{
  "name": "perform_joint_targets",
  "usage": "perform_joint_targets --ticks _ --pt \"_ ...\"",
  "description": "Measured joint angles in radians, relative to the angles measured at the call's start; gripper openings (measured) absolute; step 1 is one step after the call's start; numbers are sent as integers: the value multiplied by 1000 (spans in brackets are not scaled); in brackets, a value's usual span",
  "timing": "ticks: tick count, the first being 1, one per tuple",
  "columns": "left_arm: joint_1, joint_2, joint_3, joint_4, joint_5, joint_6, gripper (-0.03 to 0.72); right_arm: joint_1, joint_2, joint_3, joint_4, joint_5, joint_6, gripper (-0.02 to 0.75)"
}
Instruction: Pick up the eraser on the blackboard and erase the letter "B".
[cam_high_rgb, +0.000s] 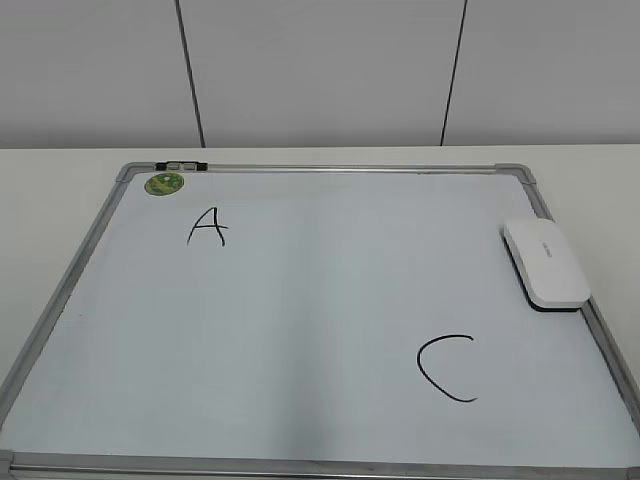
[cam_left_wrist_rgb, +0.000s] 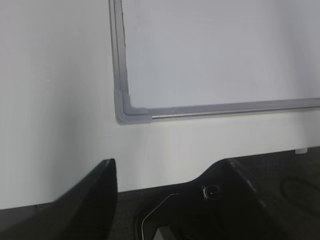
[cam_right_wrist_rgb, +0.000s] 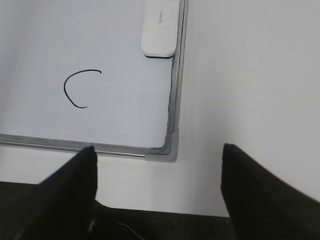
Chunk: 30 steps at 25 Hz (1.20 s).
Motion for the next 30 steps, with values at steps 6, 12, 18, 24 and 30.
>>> perform_joint_targets --ticks 6,12,18,24,30 --pt "0 -114 77 12 0 -10 470 0 -106 117 -57 1 2 591" --pt "0 -178 77 54 -29 -12 470 0 -145 207 -76 -23 2 591" --pt "0 -185 77 100 -66 -12 470 0 -145 294 -88 -124 2 589" --pt "0 -185 104 112 -134 -12 470 2 -145 303 -98 -134 2 589" --pt "0 -185 115 115 -153 -12 470 2 -145 303 -100 -136 2 589"
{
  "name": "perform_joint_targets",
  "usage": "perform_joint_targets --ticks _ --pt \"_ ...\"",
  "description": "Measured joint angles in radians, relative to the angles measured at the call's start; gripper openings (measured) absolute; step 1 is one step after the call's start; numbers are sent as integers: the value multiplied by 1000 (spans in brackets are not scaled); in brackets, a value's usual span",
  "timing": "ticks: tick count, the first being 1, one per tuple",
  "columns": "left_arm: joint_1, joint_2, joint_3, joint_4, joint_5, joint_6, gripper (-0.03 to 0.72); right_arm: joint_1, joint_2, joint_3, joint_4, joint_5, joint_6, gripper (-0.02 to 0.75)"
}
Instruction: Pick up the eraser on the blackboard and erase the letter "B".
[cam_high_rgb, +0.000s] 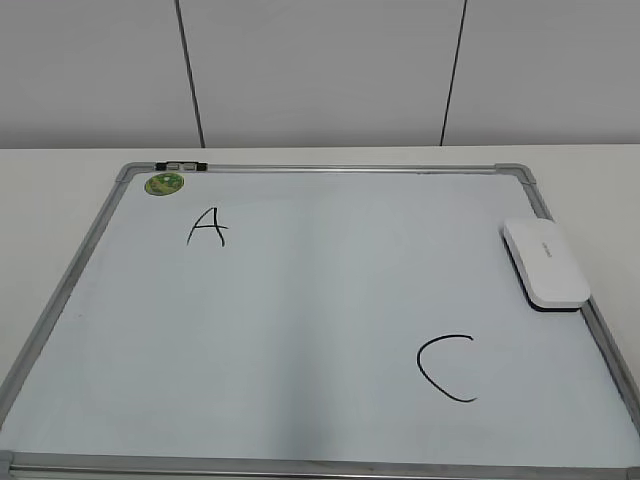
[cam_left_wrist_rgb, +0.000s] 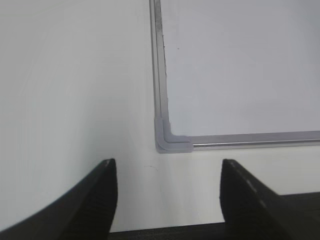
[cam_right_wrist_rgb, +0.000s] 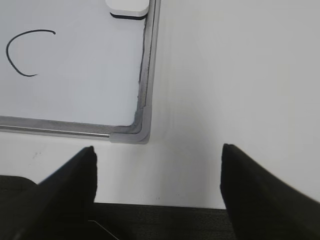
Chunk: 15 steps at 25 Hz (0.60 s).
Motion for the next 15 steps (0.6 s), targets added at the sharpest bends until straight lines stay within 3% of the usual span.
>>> perform_joint_targets --ticks 15 --pt "0 0 0 0 -2 0 470 0 0 0 -1 -2 2 587"
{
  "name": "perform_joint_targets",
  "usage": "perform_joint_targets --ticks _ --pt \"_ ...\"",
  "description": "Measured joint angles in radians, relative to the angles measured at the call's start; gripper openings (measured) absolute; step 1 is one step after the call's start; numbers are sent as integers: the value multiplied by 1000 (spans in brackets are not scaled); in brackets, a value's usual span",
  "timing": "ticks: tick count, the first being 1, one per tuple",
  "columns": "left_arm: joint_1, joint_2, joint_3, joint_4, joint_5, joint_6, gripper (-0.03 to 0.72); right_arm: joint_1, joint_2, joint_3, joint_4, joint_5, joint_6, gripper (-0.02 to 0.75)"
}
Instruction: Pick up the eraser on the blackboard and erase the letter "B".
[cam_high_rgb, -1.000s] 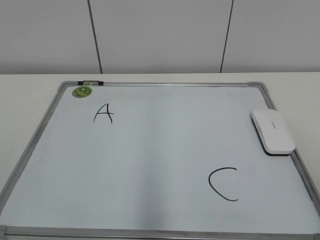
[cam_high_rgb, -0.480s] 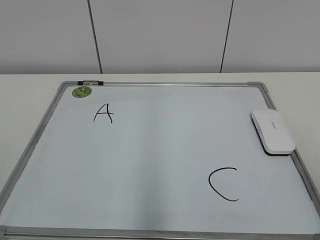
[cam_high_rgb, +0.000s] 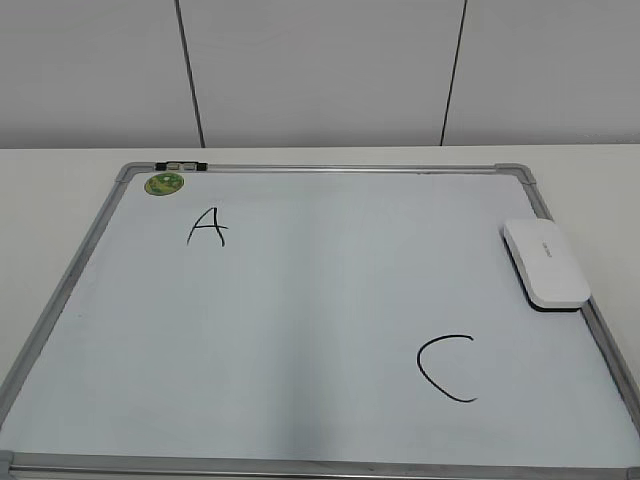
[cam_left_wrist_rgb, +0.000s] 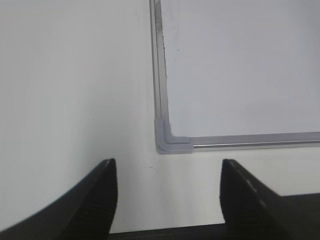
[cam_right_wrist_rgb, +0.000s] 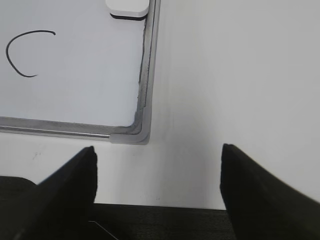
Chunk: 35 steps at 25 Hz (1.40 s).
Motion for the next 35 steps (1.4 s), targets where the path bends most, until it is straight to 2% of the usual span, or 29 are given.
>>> perform_joint_targets --ticks 9,19,27,35 --pt "0 -21 0 2 -2 0 468 0 -26 0 0 0 0 587" --pt "0 -160 0 2 -2 0 433 -66 -160 0 0 0 0 587" --pt "0 -247 0 2 2 0 428 -67 -304 0 0 6 0 587" --pt "0 -251 0 2 4 0 426 -67 -316 0 0 8 0 587"
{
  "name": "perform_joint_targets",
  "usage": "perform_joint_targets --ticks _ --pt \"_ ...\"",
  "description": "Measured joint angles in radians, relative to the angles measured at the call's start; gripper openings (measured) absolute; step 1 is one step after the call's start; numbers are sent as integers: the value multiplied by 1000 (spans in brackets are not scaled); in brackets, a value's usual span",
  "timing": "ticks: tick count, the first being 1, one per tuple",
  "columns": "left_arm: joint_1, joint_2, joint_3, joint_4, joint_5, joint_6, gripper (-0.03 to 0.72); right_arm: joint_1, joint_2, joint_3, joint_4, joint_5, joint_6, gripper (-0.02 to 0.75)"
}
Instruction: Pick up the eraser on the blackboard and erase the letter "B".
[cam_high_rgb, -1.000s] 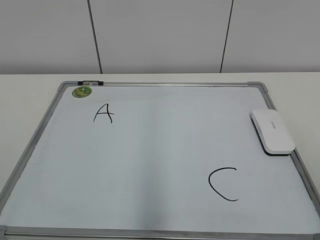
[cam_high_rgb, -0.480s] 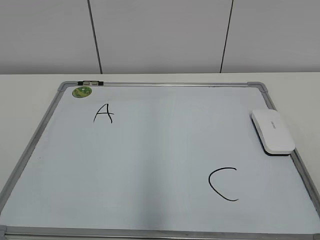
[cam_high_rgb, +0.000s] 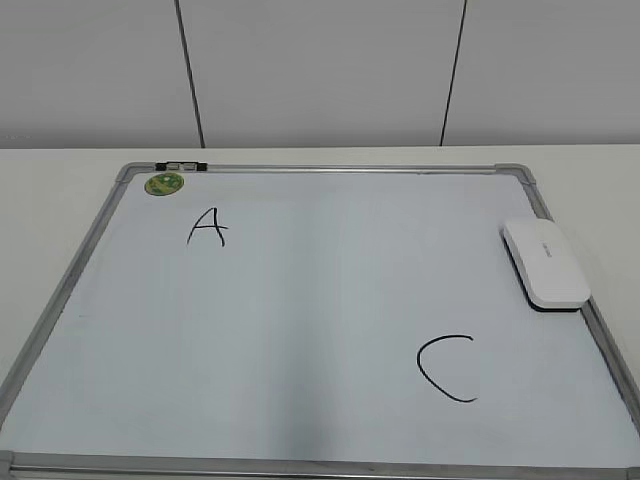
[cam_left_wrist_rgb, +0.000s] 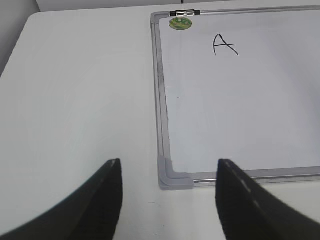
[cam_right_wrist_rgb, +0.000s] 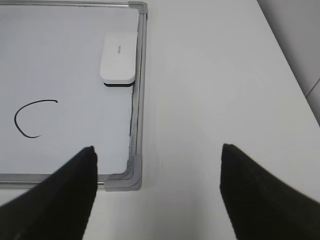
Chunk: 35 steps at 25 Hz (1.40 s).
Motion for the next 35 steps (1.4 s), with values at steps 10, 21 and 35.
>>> perform_joint_targets --ticks 10,21,35 --pt "0 0 0 0 0 0 419 0 0 0 0 0 0 587" --pt "0 0 0 0 0 0 366 0 0 0 0 0 0 587" --pt "0 0 0 18 0 0 304 0 0 0 0 0 0 587"
